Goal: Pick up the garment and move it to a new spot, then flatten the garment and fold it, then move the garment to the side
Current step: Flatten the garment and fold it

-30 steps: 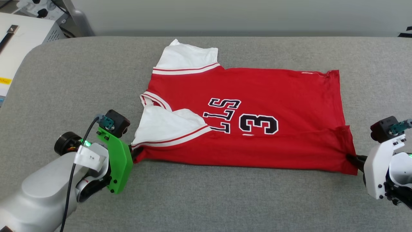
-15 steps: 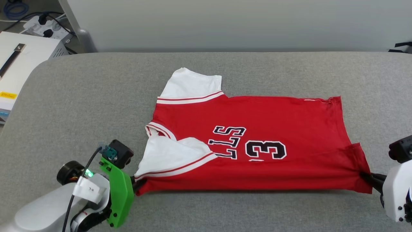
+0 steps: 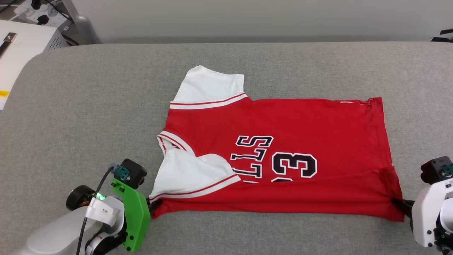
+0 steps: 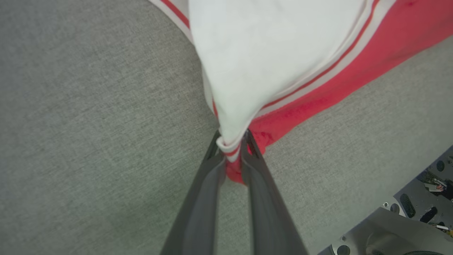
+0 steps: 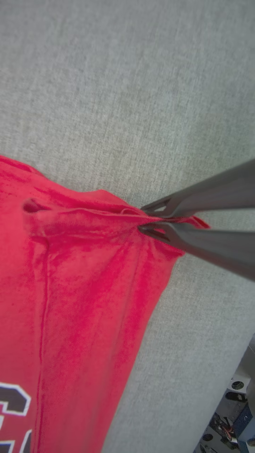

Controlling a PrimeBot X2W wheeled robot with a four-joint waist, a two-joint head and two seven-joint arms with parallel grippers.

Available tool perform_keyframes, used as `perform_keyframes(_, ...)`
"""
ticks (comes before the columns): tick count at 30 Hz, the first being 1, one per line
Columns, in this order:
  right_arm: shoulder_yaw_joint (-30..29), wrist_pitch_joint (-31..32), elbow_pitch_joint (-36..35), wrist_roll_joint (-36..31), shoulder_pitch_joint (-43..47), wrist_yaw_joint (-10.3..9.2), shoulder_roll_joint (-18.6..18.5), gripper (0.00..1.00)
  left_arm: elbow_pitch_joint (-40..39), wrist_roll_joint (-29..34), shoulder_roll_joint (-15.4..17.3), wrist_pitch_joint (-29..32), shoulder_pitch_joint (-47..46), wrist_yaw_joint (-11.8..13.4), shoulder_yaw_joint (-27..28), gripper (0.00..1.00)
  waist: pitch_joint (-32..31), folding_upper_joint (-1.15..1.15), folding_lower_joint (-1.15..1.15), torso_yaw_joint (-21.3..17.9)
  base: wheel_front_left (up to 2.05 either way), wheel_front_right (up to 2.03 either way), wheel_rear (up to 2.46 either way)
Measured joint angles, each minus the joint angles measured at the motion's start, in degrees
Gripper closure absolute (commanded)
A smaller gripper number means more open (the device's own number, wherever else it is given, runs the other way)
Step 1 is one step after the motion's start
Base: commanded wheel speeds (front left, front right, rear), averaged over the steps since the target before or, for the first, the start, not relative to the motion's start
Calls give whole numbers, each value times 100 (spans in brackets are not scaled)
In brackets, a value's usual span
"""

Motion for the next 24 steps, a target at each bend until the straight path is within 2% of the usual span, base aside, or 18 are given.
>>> perform_keyframes(1, 34, 2, 102, -29, -15, 0, 75, 100, 112, -71, -55, -3, 1, -26, 8, 100, 29, 0, 0, 1, 0, 0, 0)
perform_keyframes(2, 68, -91, 342, -86, -92, 0, 238, 69, 410, -102, -196, -101, 1, -78, 9, 87, 70, 0, 0, 18, 0, 0, 0)
perform_keyframes(3, 65, -189, 408, -97, -117, 0, 276, 0, 501, -99, -236, -143, 1, -98, 8, 45, 59, 0, 0, 27, 0, 0, 0)
perform_keyframes(4, 60, -269, 430, -99, -122, 0, 298, 0, 544, -93, -258, -203, 2, -98, 18, 0, 44, 0, 0, 32, 0, 0, 0)
perform_keyframes(11, -240, -1221, 229, -248, -47, 0, 332, 0, 375, 105, -48, -581, -3, -62, 119, 0, -202, 0, 0, 85, 0, 0, 0)
perform_keyframes(16, -861, -1962, -74, -670, 91, -1, 438, 0, -197, 201, 231, -746, -128, 198, 356, 0, -362, 0, 0, 108, 0, 0, 0)
perform_keyframes(20, -1491, -2521, -328, -1265, 123, -1, 811, 0, -472, 333, 366, -927, -437, 470, 604, 0, -356, 0, 0, 50, 0, 0, 0)
perform_keyframes(24, -1976, -2943, -669, -1813, 137, -1, 1269, 0, -480, 471, 312, -1129, -827, 599, 854, 0, -266, 0, 0, -38, 0, 0, 0)
